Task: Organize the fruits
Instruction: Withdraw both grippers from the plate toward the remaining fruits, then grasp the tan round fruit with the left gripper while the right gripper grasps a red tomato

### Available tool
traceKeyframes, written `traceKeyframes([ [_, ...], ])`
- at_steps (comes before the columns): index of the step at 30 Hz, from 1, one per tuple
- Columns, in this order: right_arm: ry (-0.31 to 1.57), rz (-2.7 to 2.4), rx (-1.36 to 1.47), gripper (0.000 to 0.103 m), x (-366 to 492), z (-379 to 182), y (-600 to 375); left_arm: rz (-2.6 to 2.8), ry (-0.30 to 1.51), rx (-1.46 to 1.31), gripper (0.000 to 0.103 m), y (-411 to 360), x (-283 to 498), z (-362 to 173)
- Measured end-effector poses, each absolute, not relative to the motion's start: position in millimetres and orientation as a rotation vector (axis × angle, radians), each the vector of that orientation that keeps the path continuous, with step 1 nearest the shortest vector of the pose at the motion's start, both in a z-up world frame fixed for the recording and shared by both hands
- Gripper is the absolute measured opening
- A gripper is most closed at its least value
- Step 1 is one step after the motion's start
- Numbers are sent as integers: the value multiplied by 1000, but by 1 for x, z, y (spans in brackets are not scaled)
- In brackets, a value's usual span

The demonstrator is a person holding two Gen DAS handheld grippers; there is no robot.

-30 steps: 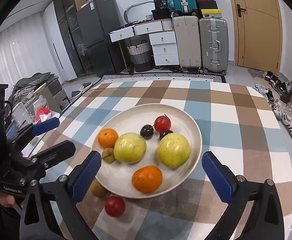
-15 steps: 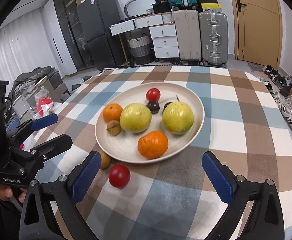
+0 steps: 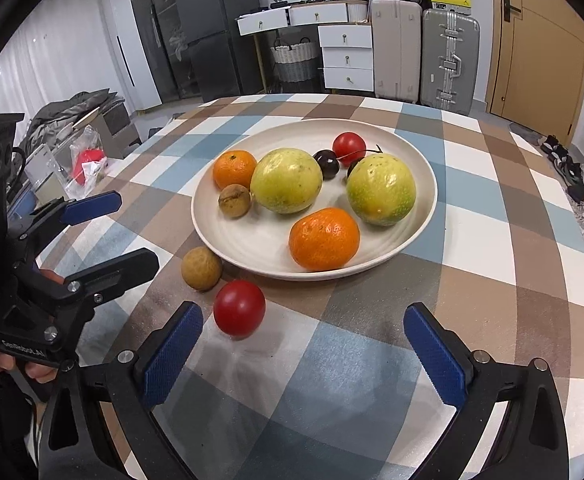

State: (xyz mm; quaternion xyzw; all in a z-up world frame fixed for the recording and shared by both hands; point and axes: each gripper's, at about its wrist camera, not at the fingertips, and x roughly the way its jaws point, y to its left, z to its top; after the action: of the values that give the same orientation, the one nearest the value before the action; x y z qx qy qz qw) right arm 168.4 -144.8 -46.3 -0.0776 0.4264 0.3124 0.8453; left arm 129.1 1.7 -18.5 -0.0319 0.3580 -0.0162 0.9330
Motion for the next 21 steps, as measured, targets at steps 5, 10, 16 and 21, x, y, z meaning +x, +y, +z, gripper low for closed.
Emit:
traceKeyframes([
  [5, 913, 643, -204, 102, 167, -52, -138, -10, 746, -95, 102, 10, 133, -22],
  [10, 912, 652, -285, 102, 163, -57, -126, -7, 755, -117, 102, 14, 135, -25],
  [16, 905, 679, -319, 86, 158, -59, -117, -3, 757, -105, 102, 14, 136, -26],
  [21, 903, 711, -311, 73, 157, -58, -114, 0, 752, -112, 102, 15, 135, -26],
])
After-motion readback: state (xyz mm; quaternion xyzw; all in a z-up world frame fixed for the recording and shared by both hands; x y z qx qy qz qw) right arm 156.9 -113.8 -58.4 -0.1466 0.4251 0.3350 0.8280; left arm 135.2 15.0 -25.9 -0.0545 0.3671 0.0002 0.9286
